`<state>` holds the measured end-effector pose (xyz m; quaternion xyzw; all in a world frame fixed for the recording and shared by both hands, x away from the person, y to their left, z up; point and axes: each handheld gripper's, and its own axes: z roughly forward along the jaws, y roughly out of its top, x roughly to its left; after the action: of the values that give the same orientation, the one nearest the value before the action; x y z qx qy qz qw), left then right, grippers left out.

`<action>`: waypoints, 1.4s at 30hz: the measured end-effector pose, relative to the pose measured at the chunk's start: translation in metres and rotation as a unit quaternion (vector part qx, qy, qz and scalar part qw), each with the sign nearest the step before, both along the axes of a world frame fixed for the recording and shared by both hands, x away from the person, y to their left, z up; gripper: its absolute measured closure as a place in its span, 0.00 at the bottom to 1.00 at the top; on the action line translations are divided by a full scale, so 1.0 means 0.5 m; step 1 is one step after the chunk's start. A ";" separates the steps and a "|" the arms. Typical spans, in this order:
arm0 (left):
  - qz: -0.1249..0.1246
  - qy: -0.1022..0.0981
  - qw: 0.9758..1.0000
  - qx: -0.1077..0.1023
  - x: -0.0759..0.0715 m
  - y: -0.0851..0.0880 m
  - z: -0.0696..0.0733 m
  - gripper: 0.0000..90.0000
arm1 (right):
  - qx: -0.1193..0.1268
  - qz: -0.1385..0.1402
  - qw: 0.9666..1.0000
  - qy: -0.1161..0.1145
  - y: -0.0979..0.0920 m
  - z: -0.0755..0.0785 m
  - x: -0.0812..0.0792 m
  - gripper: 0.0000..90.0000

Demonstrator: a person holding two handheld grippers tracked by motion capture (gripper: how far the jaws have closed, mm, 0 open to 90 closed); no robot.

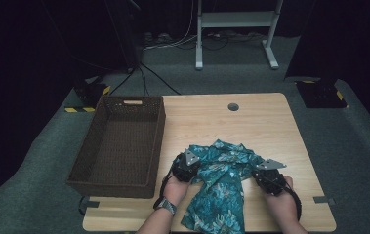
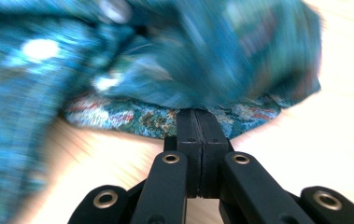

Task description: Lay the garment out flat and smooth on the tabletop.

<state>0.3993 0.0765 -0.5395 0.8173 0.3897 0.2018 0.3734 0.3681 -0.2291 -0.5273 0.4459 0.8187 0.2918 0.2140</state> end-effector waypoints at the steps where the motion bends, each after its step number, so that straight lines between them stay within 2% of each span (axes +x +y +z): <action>1: 0.000 -0.001 1.000 0.001 0.000 0.001 0.000 0.99 | -0.004 -0.004 1.000 0.001 -0.009 0.001 -0.002 1.00; 6: 0.004 -0.003 1.000 -0.002 -0.002 0.003 0.003 0.99 | -0.027 -0.038 0.999 0.009 -0.089 0.007 -0.019 1.00; 7: 0.004 -0.003 1.000 -0.002 -0.002 0.003 0.003 0.99 | -0.027 -0.038 0.999 0.009 -0.089 0.007 -0.019 1.00; 8: 0.005 -0.004 1.000 -0.002 -0.002 0.004 0.004 0.99 | -0.036 -0.045 0.998 0.009 -0.107 0.009 -0.022 1.00; 9: 0.007 -0.004 1.000 -0.001 -0.002 0.006 0.004 0.99 | -0.044 -0.069 0.997 0.009 -0.153 0.015 -0.028 1.00; 12: 0.010 -0.004 1.000 -0.003 -0.005 0.008 0.004 0.99 | -0.044 -0.090 0.995 0.008 -0.190 0.020 -0.034 1.00; 17: 0.011 -0.014 1.000 -0.007 -0.009 0.009 0.010 0.95 | -0.038 -0.099 0.994 -0.008 -0.208 0.035 -0.039 0.96; 18: 0.011 -0.016 1.000 -0.014 -0.011 0.012 0.017 0.90 | -0.020 -0.098 0.995 -0.020 -0.209 0.048 -0.040 0.90; 20: 0.018 -0.021 0.999 -0.027 -0.011 0.017 0.032 0.82 | -0.007 -0.095 0.995 -0.028 -0.207 0.061 -0.038 0.86; 21: 0.018 -0.021 0.999 -0.027 -0.011 0.017 0.032 0.79 | -0.007 -0.095 0.995 -0.028 -0.207 0.061 -0.038 0.86; 22: 0.020 -0.034 0.999 -0.030 -0.006 0.015 0.049 0.76 | 0.006 -0.087 0.995 -0.042 -0.196 0.080 -0.033 0.84; 23: 0.020 -0.034 0.999 -0.030 -0.006 0.015 0.049 0.72 | 0.006 -0.087 0.995 -0.042 -0.196 0.080 -0.033 0.84; 24: 0.022 -0.040 0.999 -0.028 0.003 0.010 0.057 0.64 | 0.024 -0.077 0.996 -0.046 -0.180 0.091 -0.023 0.81; 25: 0.019 -0.032 0.999 -0.025 0.027 0.001 0.059 0.60 | 0.031 -0.074 0.996 -0.047 -0.172 0.093 -0.019 0.80; 27: 0.025 -0.021 0.999 -0.005 0.057 -0.014 0.053 0.57 | 0.056 -0.062 0.996 -0.037 -0.150 0.088 -0.004 0.76; 30: 0.031 -0.002 0.999 0.008 0.094 -0.033 0.044 0.52 | 0.066 -0.059 0.996 -0.015 -0.118 0.063 0.020 0.69; 32: 0.035 0.001 0.999 0.015 0.103 -0.037 0.041 0.48 | 0.066 -0.061 0.996 -0.006 -0.112 0.053 0.028 0.66; 33: 0.047 0.012 0.999 0.018 0.116 -0.039 0.033 0.45 | 0.064 -0.061 0.996 0.011 -0.102 0.033 0.044 0.62; 35: 0.046 0.018 0.999 0.020 0.120 -0.038 0.028 0.45 | 0.063 -0.065 0.996 0.018 -0.098 0.023 0.053 0.58; 36: 0.044 0.026 0.998 0.033 0.123 -0.037 0.017 0.45 | 0.065 -0.069 0.995 0.023 -0.095 0.019 0.058 0.57; 38: 0.042 0.031 0.998 0.019 0.124 -0.031 0.011 0.46 | 0.064 -0.064 0.996 0.028 -0.088 0.012 0.066 0.58; 40: 0.040 0.037 0.998 0.011 0.123 -0.030 0.011 0.46 | 0.048 -0.058 0.997 0.033 -0.077 0.005 0.071 0.57; 42: 0.033 0.034 0.999 0.006 0.118 -0.029 0.010 0.54 | 0.034 -0.057 0.998 0.024 -0.068 0.003 0.072 0.63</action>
<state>0.4583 0.0621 -0.5347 0.8127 0.4276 0.1878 0.3484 0.4042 -0.2631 -0.5259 0.5054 0.7867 0.2961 0.1951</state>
